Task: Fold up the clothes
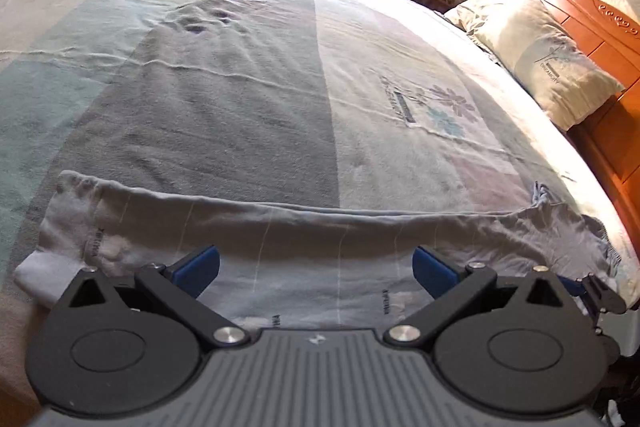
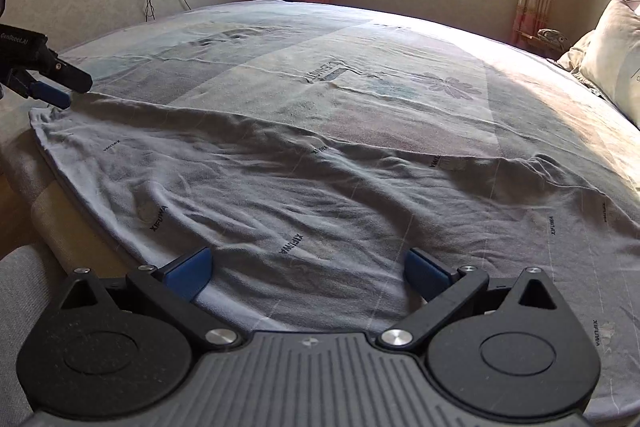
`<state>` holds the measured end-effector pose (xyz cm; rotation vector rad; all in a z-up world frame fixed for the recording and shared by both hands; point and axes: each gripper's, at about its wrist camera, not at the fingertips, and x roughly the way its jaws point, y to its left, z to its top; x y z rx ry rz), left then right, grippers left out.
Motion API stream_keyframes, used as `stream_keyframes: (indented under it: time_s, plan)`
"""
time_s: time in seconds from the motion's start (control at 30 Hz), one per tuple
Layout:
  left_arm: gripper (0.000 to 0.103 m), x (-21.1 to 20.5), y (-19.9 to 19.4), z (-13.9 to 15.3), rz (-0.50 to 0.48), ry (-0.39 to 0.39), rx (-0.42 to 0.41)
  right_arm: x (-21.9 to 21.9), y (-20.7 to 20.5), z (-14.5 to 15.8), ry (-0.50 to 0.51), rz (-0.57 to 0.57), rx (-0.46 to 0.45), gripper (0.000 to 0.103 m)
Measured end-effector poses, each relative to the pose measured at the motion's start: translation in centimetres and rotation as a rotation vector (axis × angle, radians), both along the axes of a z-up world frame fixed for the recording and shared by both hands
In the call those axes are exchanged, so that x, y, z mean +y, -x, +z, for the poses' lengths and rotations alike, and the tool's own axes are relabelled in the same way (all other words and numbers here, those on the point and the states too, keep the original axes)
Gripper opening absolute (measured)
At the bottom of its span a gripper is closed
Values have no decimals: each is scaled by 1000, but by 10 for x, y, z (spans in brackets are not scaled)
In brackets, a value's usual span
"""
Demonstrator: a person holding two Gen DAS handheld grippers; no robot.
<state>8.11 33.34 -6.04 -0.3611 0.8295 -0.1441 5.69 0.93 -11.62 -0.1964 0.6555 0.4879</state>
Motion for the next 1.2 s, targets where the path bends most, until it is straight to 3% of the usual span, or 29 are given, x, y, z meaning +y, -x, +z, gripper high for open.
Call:
stream_keyframes:
  time_s: [0.17,0.37,0.5,0.6,0.7,0.83,0.93,1.1,1.2]
  plan:
    - [102,-34,-33,-12,-115,28,-7,0,-1,-1,-2,5,-6,103]
    - [101,-22,-41,-25,-40,35,-20,-1,1,-2,-7,7,-20,103]
    - [101,-21,-22,-11,-9,-56,-32,-2,1,-3,-10,7,-24,103]
    - [102,-15,3,-13,-16,-76,-50,-2,2,-3,-11,6,-28,103]
    - [101,6,28,-27,71,-51,-13,-2,2,-3,-12,5,-30,103]
    - [102,33,56,-26,149,52,-50,-2,3,-3,-13,3,-32,103]
    - [102,50,63,-18,205,49,-93,-2,3,-3,-13,2,-34,103]
    - [101,77,68,-32,316,105,-80,-1,3,-3,-12,0,-33,103]
    - [102,76,69,-28,299,94,-82,-2,3,-3,-13,0,-36,103]
